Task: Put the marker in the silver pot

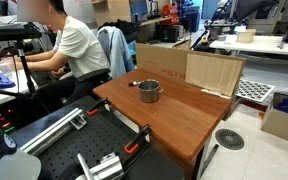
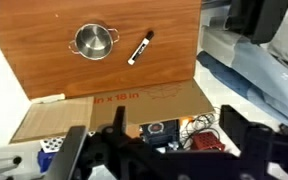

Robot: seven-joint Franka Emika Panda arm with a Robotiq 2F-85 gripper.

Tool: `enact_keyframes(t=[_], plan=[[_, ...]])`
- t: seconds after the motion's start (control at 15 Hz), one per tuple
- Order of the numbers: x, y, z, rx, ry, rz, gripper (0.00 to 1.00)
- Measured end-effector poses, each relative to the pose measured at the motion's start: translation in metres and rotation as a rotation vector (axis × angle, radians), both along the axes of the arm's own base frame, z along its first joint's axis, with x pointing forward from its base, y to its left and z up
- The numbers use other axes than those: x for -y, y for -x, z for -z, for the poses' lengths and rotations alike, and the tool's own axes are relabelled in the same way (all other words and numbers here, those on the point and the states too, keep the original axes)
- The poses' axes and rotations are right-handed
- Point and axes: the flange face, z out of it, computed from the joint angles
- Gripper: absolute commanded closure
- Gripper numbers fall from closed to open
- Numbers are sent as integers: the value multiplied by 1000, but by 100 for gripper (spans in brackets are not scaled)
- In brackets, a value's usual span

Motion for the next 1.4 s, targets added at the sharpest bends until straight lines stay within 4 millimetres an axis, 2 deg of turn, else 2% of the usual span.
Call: enact_keyframes(t=[0.13, 0.27, 0.6, 1.0, 1.4], plan=[[1, -1, 3, 0, -8, 18, 0], [0, -8, 18, -20, -12, 35, 0], [-13, -41, 81, -110, -23, 34, 0], [-23, -90, 159, -185, -69, 57, 0], [-31, -122, 237, -261, -97, 99, 0]])
